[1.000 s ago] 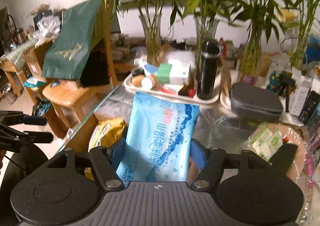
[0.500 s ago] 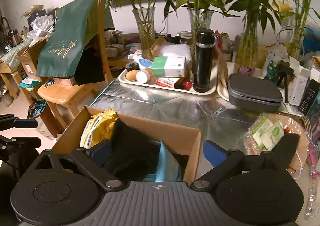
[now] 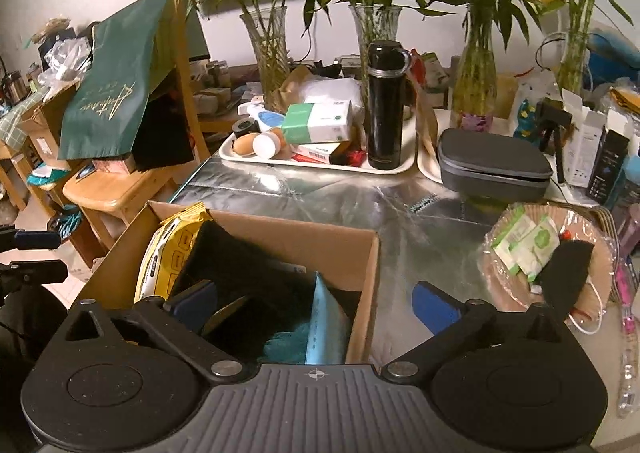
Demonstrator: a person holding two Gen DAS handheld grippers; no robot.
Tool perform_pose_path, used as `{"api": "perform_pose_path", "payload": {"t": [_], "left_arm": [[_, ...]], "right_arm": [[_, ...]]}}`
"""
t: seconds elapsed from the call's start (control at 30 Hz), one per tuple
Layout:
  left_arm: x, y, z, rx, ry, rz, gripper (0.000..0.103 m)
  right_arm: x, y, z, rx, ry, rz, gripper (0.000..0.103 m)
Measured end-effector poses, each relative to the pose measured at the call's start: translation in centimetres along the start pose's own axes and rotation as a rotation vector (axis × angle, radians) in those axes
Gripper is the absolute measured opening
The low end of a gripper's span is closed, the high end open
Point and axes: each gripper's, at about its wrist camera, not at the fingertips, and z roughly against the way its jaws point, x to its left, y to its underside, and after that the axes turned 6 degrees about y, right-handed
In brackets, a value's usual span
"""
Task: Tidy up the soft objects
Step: 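Move both tools away from the box back over the table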
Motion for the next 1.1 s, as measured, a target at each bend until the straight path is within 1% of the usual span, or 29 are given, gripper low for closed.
{"api": "perform_pose_path", "payload": {"t": [0.2, 0.43, 0.6, 0.8, 1.1], "left_arm": [[-0.1, -0.4, -0.7, -0.003, -0.035, -0.003, 0.078], [0.5, -0.7, -1.6, -0.003, -0.055, 0.044, 0.078], [0.8, -1.0, -2.1, -0.011, -0.081, 0.037, 0.078], [1.6, -1.8, -3.3, -0.022, -0.099, 0.062, 0.078], [3.3, -3.0, -5.0, -0.06, -0.135, 0.091, 0.078]], "right_arm": [[-1.0, 0.4, -0.5, -0.016, 0.012, -0.042, 0.103], [-2.3, 1.4, -2.2, -0.037, 0.019, -0.109, 0.103], [-3.2, 1.9, -3.5, -0.054, 0.017, -0.152, 0.103], [-4.4, 1.3, -4.5, -0.074, 0.019, -0.196, 0.103], [-6.4, 0.4, -6.4, -0.062, 0.059, -0.247, 0.103]]}}
